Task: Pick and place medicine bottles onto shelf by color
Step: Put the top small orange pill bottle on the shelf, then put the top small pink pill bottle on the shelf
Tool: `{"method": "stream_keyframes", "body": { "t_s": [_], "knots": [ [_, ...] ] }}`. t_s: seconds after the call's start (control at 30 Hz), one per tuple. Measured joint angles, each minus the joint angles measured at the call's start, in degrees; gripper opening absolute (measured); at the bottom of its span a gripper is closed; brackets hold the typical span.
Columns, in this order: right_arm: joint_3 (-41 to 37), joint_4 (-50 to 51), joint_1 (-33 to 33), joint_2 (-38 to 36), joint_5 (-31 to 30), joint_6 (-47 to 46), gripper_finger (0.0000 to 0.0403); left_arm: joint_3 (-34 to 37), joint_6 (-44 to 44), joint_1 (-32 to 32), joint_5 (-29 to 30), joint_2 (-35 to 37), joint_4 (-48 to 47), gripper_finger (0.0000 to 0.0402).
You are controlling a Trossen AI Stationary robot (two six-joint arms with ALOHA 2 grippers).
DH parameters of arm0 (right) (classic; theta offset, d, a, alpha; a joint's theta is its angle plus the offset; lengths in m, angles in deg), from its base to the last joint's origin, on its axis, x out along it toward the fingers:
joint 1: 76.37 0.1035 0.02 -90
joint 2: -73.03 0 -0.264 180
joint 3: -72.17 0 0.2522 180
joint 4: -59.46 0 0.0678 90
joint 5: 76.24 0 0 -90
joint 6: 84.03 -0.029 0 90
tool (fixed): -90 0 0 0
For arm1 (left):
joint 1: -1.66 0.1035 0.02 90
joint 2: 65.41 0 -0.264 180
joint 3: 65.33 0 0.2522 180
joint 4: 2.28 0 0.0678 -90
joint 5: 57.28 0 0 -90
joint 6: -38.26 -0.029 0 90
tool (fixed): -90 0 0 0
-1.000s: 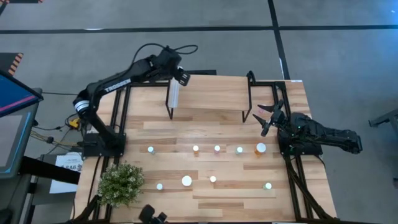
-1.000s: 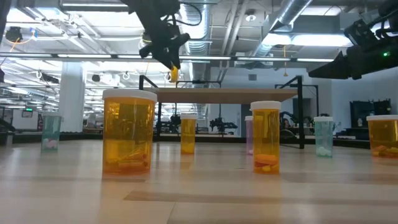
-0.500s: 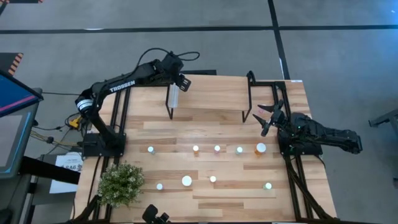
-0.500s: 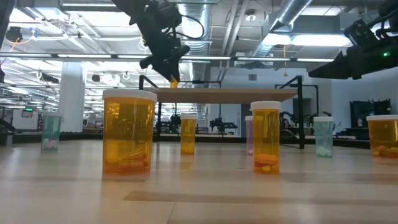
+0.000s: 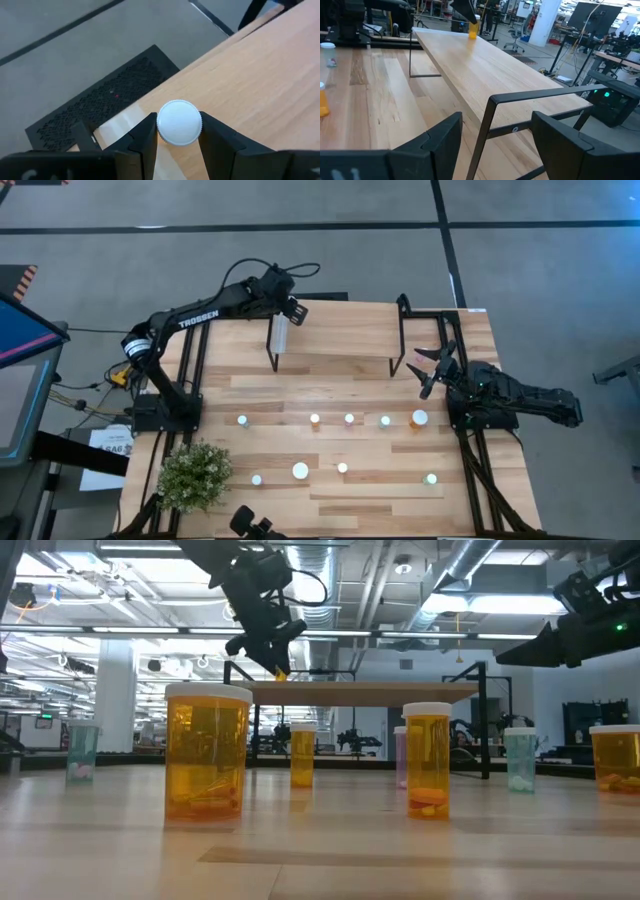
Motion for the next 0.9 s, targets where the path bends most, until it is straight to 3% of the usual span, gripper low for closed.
{"method": "stream_keyframes", "body": {
  "t_s": [0.4,0.9],
  "knots": [
    [0.0,0.0,0.0,0.01,0.0,0.0,0.026,0.62,0.22,0.48,-0.62,0.09,0.43,0.0115],
    [0.02,0.02,-0.01,0.0,0.0,0.0,0.026,0.83,-0.54,0.48,-0.85,-0.07,0.28,0.0213]
  ]
}}
